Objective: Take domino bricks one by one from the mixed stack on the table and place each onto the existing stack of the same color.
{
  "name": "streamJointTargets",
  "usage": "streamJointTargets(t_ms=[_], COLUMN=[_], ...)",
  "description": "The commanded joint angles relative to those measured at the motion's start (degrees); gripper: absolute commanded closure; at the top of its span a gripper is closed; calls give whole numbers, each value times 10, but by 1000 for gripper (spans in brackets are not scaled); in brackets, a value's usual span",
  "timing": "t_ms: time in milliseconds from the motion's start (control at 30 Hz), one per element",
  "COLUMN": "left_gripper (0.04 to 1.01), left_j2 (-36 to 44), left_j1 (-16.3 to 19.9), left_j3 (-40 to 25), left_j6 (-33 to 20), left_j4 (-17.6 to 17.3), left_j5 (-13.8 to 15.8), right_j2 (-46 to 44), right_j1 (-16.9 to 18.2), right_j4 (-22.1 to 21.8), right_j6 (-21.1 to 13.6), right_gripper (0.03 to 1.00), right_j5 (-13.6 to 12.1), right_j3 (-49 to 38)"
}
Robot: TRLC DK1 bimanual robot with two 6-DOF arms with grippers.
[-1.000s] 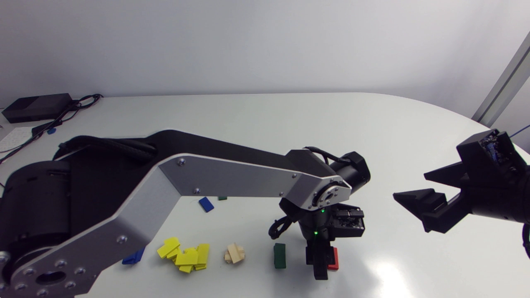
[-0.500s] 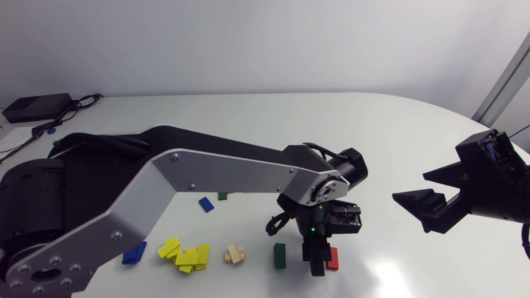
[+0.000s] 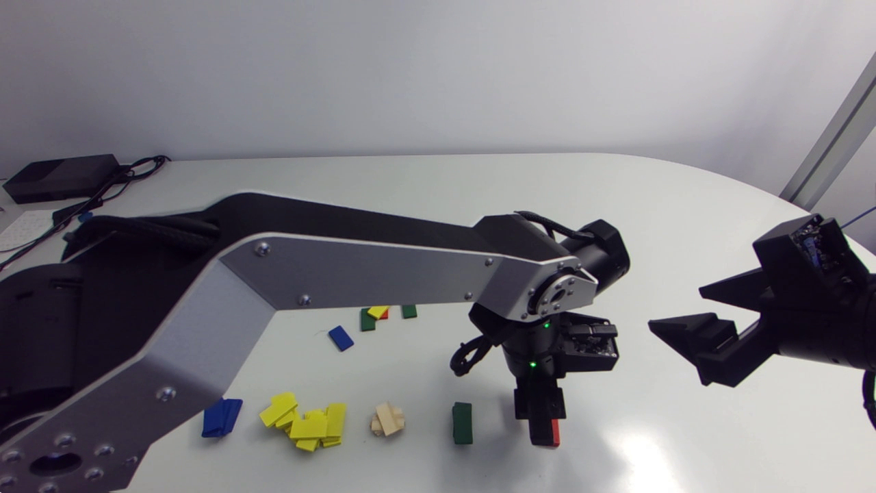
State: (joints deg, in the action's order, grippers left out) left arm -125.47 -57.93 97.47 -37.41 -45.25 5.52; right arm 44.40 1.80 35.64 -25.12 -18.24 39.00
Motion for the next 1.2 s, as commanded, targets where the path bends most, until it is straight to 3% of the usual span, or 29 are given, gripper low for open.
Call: streamJointTargets(t_ms=[0, 367, 1167], left_gripper=[554, 554, 554], left_j2=[14, -13, -31], left_j1=[-14, -44, -30], left_j3=[19, 31, 51], left_j6=[15, 26, 37], left_j4=[-10, -16, -25], left_j5=[-4, -3, 16], right_j2=[2, 5, 0], right_j1=[-3, 8, 12], right_j4=[4, 2, 1], right_j6=[-6, -15, -19], right_gripper=[66, 66, 66], right_j5=[-3, -3, -5], right_j3=[8, 3, -9])
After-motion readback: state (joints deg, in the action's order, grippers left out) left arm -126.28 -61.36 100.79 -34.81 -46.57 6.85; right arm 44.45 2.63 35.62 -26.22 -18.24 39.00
